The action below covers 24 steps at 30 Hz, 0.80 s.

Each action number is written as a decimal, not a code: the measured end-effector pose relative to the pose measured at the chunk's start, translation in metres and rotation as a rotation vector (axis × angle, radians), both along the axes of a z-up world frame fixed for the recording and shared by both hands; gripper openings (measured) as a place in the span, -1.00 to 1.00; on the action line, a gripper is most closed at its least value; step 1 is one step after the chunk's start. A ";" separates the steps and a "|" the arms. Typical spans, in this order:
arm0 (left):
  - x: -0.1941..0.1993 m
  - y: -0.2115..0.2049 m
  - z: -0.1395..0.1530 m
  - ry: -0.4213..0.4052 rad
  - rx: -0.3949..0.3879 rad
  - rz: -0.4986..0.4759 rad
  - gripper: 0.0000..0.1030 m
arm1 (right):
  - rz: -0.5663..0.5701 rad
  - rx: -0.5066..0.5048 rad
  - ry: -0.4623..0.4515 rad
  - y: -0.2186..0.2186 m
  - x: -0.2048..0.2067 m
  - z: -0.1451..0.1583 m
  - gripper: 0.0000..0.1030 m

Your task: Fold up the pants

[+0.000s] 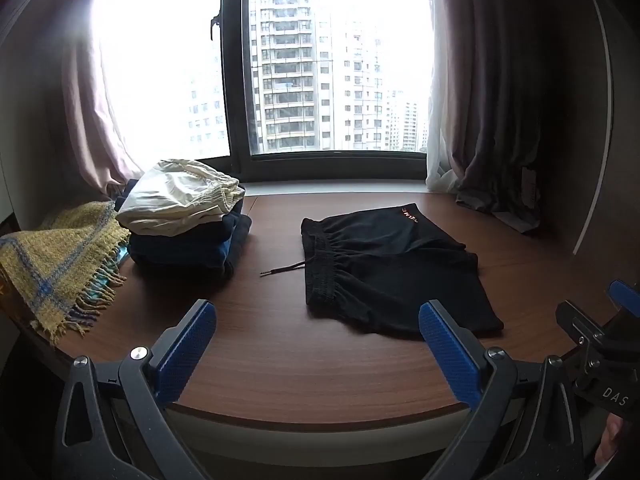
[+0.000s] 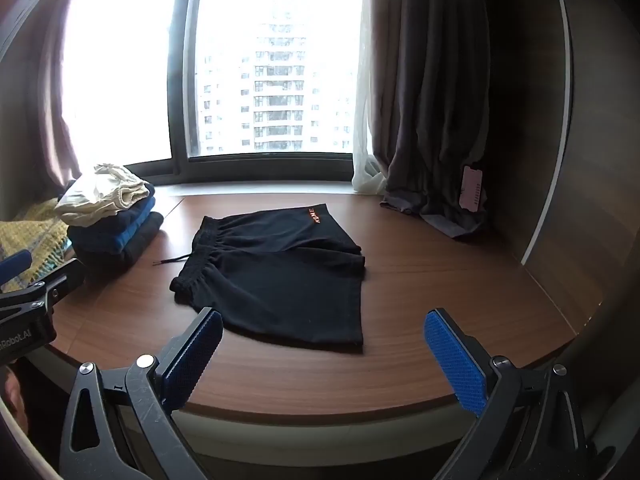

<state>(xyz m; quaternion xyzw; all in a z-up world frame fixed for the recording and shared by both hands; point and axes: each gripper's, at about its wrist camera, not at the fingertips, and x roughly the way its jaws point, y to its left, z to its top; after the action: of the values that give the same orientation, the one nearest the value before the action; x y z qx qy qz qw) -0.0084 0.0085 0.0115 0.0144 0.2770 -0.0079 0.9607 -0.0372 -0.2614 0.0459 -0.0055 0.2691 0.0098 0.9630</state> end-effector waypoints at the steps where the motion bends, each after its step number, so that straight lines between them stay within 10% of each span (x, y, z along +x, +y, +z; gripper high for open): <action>1: 0.000 0.001 0.000 0.000 -0.001 -0.001 1.00 | 0.000 -0.001 0.000 0.000 0.000 0.001 0.99; 24: -0.007 0.000 -0.005 0.006 0.015 -0.006 1.00 | 0.000 0.001 0.007 0.001 -0.001 -0.001 0.99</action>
<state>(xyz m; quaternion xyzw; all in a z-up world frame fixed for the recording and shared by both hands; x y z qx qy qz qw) -0.0152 0.0083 0.0068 0.0225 0.2798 -0.0088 0.9597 -0.0383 -0.2601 0.0450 -0.0052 0.2725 0.0099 0.9621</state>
